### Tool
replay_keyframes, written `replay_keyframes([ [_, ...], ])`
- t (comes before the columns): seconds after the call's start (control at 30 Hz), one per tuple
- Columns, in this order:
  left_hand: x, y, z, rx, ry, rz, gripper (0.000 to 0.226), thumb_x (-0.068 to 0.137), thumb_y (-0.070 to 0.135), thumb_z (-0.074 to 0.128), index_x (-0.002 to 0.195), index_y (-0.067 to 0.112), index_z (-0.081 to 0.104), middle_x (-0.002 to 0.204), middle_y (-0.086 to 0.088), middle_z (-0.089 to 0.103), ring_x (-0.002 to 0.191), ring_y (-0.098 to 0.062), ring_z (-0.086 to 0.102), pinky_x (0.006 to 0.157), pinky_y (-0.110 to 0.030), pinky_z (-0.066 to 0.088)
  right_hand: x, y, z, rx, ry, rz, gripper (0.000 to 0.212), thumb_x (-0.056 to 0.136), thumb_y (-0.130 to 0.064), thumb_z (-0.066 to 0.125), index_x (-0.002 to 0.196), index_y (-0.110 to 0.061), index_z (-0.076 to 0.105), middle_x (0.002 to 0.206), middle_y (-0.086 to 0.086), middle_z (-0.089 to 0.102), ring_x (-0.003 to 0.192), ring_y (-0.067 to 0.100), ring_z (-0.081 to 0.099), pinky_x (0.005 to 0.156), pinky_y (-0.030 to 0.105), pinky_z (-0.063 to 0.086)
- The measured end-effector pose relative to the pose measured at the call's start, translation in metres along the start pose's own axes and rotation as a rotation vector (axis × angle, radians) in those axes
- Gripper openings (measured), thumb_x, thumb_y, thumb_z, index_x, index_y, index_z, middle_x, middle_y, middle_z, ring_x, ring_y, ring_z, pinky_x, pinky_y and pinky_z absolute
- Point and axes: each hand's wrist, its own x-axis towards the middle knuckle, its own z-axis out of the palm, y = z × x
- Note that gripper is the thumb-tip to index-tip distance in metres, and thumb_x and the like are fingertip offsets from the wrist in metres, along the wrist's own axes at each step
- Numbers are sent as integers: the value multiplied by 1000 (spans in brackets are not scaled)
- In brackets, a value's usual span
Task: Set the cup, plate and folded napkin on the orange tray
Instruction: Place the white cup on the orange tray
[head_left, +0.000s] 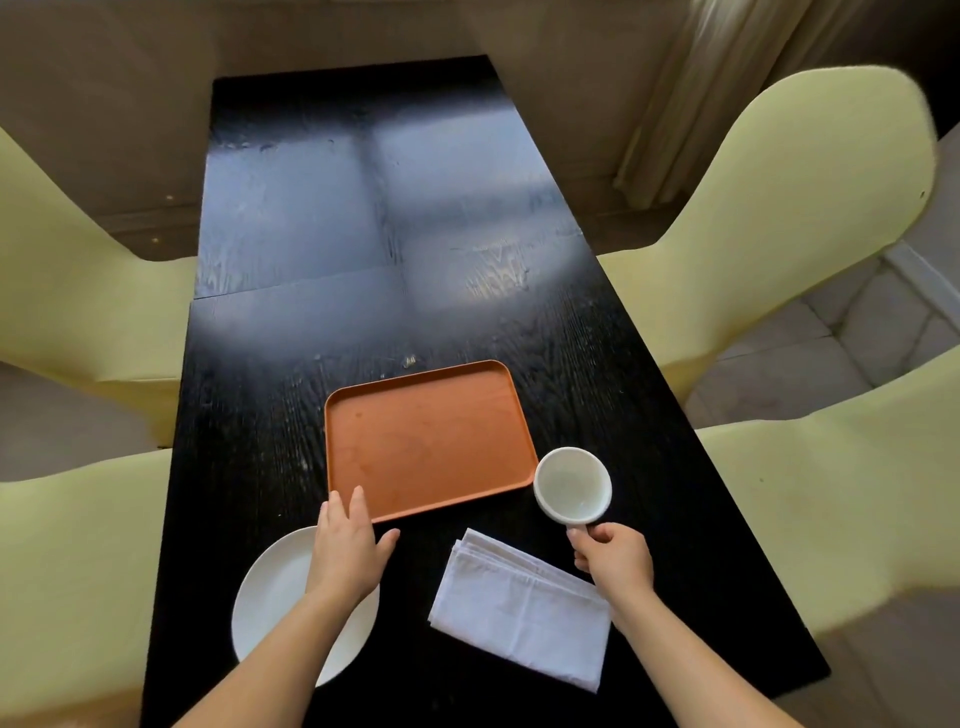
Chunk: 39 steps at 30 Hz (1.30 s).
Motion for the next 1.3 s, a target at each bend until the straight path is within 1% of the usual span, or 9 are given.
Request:
replay_keyframes([
  [0.13,0,0,2,27,2,4,88,93,48,58,156,8,12,162,-27,11,151,-39,8,123,-45,18,5,2,0,58,-30,8,22,89,-20,78,75,-3,75,76,11,78,81,30,76,84,53,63],
  [0.23,1,1,3,78,23,13,86,92,52,57,156,12,16,162,-23,15,149,-39,12,123,-45,21,7,0,0,199,-53,43,17,89,-16,79,76,-6,76,79,10,79,83,26,77,90,51,62],
  [0.43,2,3,6,181,81,35,76,91,59,52,151,19,28,157,-19,26,140,-39,25,117,-44,28,7,-18,1,434,-106,77,16,88,-12,80,78,0,77,81,13,80,84,28,79,83,42,65],
  [0.53,6,5,4,173,99,19,75,91,59,53,150,18,30,155,-20,27,135,-38,30,113,-45,32,6,-32,4,426,-119,-5,14,88,-10,79,77,-2,78,78,11,81,84,27,79,84,41,63],
  [0.67,10,4,5,145,108,-5,76,91,56,55,150,15,29,156,-25,24,136,-40,29,113,-46,33,10,-55,12,428,-168,-70,14,89,-7,77,77,-1,77,77,10,80,82,26,78,85,42,63],
  [0.83,12,4,7,149,125,-20,78,92,54,56,151,11,27,156,-27,19,135,-40,30,113,-44,34,22,-79,31,379,-196,-64,12,89,-7,78,79,-1,77,81,12,79,89,31,78,88,43,64],
  [0.97,13,5,7,157,130,-25,79,91,54,58,151,11,26,156,-26,19,136,-38,28,114,-42,33,35,-94,47,340,-175,-45,10,89,-10,78,83,-2,78,87,15,79,93,33,76,95,50,60],
  [1.17,16,5,9,148,131,-37,82,91,55,57,152,12,23,156,-23,18,137,-36,27,115,-40,32,49,-117,66,335,-167,-45,12,88,-9,78,81,1,76,81,13,77,95,37,76,97,52,59],
  [1.3,17,4,12,144,130,-44,83,91,56,56,153,12,22,157,-23,17,138,-36,26,115,-40,32,55,-124,76,329,-164,-43,13,88,-11,79,78,-5,75,81,12,77,93,35,77,96,51,59],
])
